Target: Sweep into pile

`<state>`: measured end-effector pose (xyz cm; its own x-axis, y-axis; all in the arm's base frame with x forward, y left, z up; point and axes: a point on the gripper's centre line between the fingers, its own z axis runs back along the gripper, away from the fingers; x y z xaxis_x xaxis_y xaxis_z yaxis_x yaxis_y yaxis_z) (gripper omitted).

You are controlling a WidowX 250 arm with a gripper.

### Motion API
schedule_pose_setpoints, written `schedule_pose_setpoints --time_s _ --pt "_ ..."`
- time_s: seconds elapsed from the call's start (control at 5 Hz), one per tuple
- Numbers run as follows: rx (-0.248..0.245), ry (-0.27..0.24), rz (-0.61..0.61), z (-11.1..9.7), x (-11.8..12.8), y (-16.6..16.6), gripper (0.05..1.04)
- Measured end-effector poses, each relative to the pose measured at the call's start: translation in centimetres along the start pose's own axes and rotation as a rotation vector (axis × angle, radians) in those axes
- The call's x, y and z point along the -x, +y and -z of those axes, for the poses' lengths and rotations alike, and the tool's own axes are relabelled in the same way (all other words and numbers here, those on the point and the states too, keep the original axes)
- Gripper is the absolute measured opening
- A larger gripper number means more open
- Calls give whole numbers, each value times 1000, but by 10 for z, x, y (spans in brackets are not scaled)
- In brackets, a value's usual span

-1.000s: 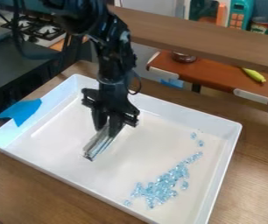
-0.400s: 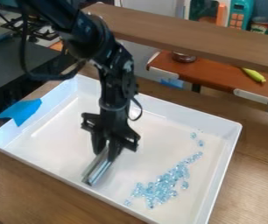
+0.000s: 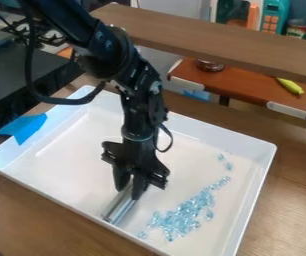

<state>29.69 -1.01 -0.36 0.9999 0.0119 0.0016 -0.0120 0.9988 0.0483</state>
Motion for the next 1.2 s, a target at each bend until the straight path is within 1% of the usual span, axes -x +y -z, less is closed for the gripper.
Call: schedule_pose_setpoints --time_s 0.2,0.4,0.6,0.8,1.0,1.2 --pt "28 2 16 -2 2 -19 349" --pt "64 12 -11 -2 4 -28 349" --pt "90 5 -5 -3 4 -42 349" --pt "117 -9 -22 -4 2 -49 349" --pt "152 -28 -51 -4 -1 -54 349" --pt "210 -34 -65 -6 -3 -63 349"
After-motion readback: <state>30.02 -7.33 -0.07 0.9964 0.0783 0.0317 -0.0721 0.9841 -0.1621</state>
